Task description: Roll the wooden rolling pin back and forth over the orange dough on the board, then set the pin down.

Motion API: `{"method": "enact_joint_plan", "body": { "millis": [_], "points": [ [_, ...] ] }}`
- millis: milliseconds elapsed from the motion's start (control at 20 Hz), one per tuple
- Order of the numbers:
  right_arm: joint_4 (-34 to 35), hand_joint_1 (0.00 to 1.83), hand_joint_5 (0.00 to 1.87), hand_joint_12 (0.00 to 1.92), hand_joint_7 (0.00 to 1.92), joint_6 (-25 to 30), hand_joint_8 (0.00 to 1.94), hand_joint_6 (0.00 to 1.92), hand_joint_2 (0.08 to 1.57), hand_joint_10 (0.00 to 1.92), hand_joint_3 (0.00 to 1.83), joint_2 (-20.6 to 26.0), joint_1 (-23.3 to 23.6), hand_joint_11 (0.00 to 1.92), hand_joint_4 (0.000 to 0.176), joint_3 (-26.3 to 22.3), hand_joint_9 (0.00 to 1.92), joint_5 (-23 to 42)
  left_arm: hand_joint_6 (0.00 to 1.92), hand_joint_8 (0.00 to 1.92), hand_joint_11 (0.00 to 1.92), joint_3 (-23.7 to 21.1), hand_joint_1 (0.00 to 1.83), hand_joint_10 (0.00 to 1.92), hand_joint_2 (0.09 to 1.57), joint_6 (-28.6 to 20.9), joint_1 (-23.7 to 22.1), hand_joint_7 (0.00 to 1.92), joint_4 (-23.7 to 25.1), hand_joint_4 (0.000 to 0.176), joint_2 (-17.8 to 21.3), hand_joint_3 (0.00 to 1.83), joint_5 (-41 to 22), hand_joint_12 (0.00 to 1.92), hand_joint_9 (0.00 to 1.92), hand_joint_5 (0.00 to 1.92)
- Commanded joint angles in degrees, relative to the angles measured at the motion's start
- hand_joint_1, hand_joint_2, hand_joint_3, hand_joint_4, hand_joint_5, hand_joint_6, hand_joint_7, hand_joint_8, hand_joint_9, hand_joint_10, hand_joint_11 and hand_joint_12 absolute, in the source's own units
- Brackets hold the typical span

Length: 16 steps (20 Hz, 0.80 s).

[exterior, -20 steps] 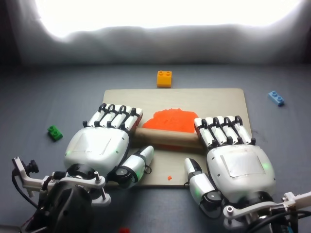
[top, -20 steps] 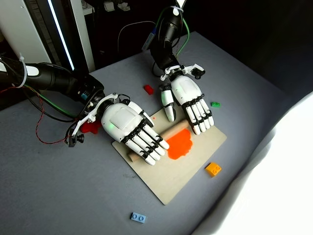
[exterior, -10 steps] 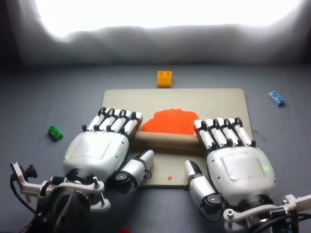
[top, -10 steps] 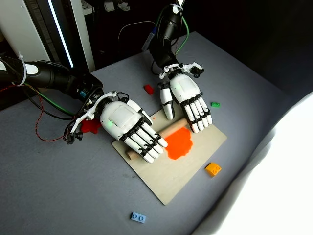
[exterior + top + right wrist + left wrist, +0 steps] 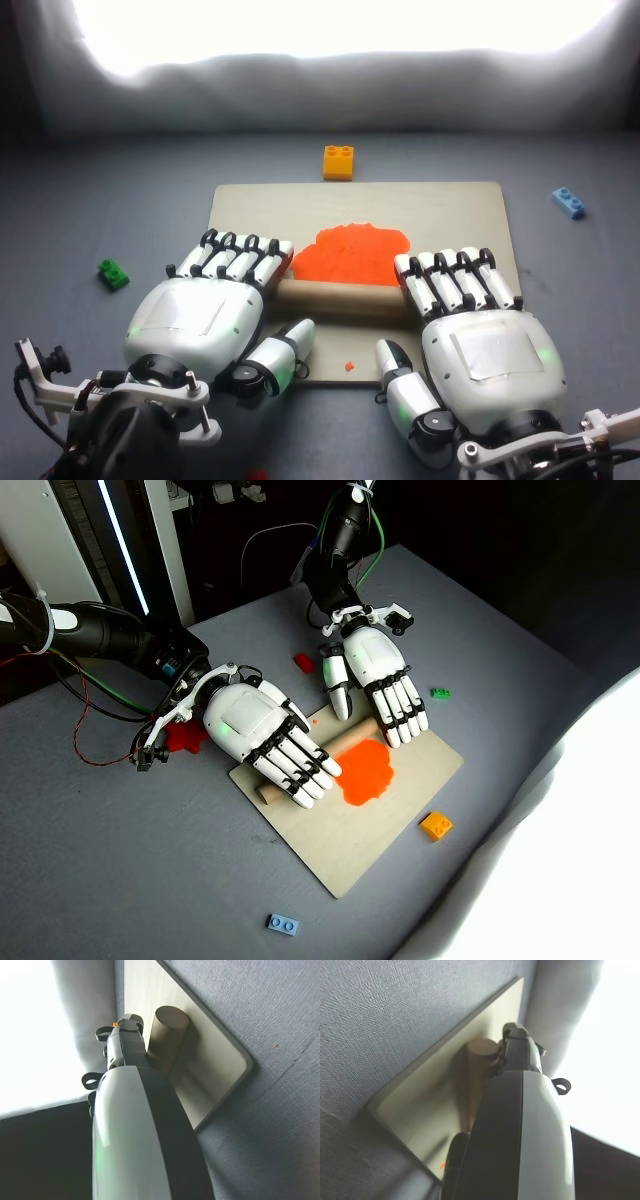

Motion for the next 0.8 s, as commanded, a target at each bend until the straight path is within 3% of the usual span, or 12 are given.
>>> {"method": "enact_joint_plan", "body": {
  "millis": [0,750],
  "points": [
    [-0.26,0.00,0.23,0.31,0.20,-0.76,0.00,0.01,1.57,0.01,0.13,-0.46,-0.82,0.00,0.000,-0.30,0.14,0.09,0.00,0.00,0.00,-0.39,0.00,0.00,1.52,0.26,0.29,0.18,1.75,0.000,0.36,0.00,-2.76,0.24,0.12,0.18],
    [-0.38,0.00,0.21,0.21,0.20,-2.08,0.00,0.01,1.57,0.00,0.11,-1.06,-0.81,0.00,0.000,-1.56,0.13,0.90,0.00,0.00,0.00,-3.71,0.00,0.00,1.52,1.12,0.85,0.17,1.76,0.000,2.60,0.00,-3.57,0.20,0.11,0.17]
  ]
}}
